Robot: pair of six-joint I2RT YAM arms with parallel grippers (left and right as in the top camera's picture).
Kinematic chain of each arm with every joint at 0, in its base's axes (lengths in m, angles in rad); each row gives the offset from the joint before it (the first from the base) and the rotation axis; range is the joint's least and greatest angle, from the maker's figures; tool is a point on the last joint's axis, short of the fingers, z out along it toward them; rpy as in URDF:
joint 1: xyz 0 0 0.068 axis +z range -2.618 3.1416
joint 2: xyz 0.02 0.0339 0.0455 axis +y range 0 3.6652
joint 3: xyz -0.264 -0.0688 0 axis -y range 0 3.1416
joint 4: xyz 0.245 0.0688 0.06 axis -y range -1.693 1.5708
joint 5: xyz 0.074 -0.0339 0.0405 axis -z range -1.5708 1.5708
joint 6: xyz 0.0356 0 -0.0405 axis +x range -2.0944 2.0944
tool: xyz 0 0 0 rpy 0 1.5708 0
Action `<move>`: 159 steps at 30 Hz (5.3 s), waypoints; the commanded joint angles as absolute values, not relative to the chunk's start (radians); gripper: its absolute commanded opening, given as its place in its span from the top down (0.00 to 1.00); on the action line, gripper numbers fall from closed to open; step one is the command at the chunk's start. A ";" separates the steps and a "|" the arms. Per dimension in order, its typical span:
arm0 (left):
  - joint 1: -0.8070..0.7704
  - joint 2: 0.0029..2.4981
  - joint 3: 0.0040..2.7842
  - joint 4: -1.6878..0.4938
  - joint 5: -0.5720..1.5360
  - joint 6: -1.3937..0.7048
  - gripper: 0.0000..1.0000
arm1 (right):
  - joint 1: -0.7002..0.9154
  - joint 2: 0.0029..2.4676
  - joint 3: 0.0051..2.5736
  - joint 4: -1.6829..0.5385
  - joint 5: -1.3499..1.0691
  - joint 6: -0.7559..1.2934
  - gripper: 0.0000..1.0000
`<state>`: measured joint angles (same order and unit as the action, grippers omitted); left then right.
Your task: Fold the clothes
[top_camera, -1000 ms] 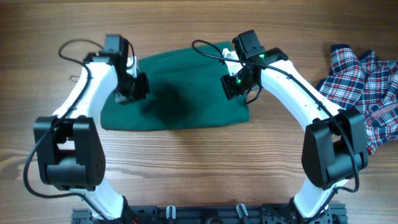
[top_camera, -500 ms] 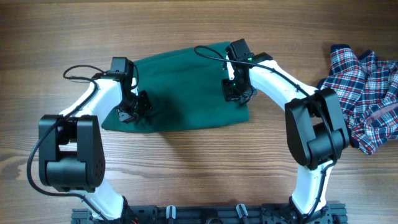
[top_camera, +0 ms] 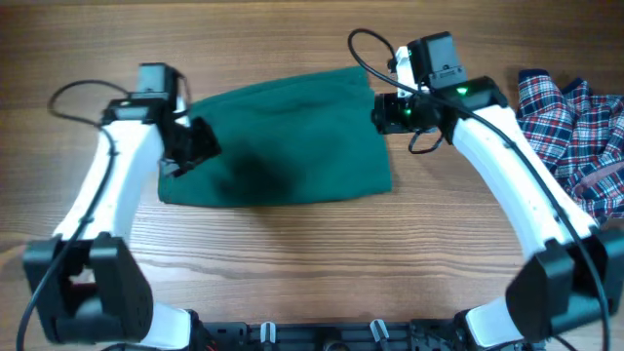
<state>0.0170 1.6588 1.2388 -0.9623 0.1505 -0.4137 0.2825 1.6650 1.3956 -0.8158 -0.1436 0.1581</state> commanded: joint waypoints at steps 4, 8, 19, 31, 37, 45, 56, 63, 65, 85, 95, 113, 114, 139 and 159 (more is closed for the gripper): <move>0.356 1.666 1.243 -1.045 0.341 -0.455 0.25 | 0.287 1.487 1.395 -0.828 -0.197 0.157 0.26; 0.517 1.671 1.225 -1.033 0.405 -0.397 0.01 | 0.287 1.449 1.395 -0.832 -0.196 0.156 0.25; 0.625 1.941 1.190 -0.847 0.552 -0.160 0.00 | 0.287 1.449 1.395 -0.857 -0.196 0.118 0.25; 0.480 1.992 1.190 -0.744 0.628 0.020 0.00 | 0.287 1.449 1.395 -0.883 -0.214 0.213 0.22; 0.434 2.104 1.190 -0.687 0.630 0.019 0.00 | 0.287 1.449 1.395 -0.884 -0.263 0.213 0.22; 0.434 2.159 1.190 -0.669 0.766 0.055 0.24 | 0.287 1.449 1.395 -0.879 -0.263 0.213 0.17; 0.435 2.149 1.193 -0.690 0.854 0.070 0.96 | 0.287 1.446 1.396 -0.877 -0.264 0.213 0.16; 0.434 1.937 1.203 -0.787 0.875 0.012 0.96 | 0.287 1.327 1.397 -0.876 -0.103 0.198 0.16; 0.434 1.806 1.203 -0.794 0.875 -0.047 0.96 | 0.287 1.257 1.397 -0.878 -0.019 0.182 0.16; -0.229 1.497 1.291 -0.617 0.318 -0.649 0.96 | 0.287 1.180 1.397 -0.960 0.071 0.105 0.17; -0.470 1.777 1.291 -0.459 0.220 -0.663 0.96 | 0.287 1.180 1.397 -1.023 0.052 0.104 0.18; -0.491 1.797 1.352 -0.432 0.316 -0.674 0.57 | 0.287 1.187 1.397 -1.049 0.026 0.105 0.18; -0.469 1.795 1.352 -0.462 0.313 -0.673 0.60 | 0.287 1.200 1.396 -1.057 -0.021 0.105 0.22; -0.185 1.798 1.362 -0.675 0.170 -0.282 0.60 | 0.382 1.532 1.395 -0.869 -0.367 -0.049 0.49; -0.116 2.141 1.362 -0.345 0.425 -0.243 0.38 | 0.382 1.342 1.395 -0.963 -0.367 0.028 0.41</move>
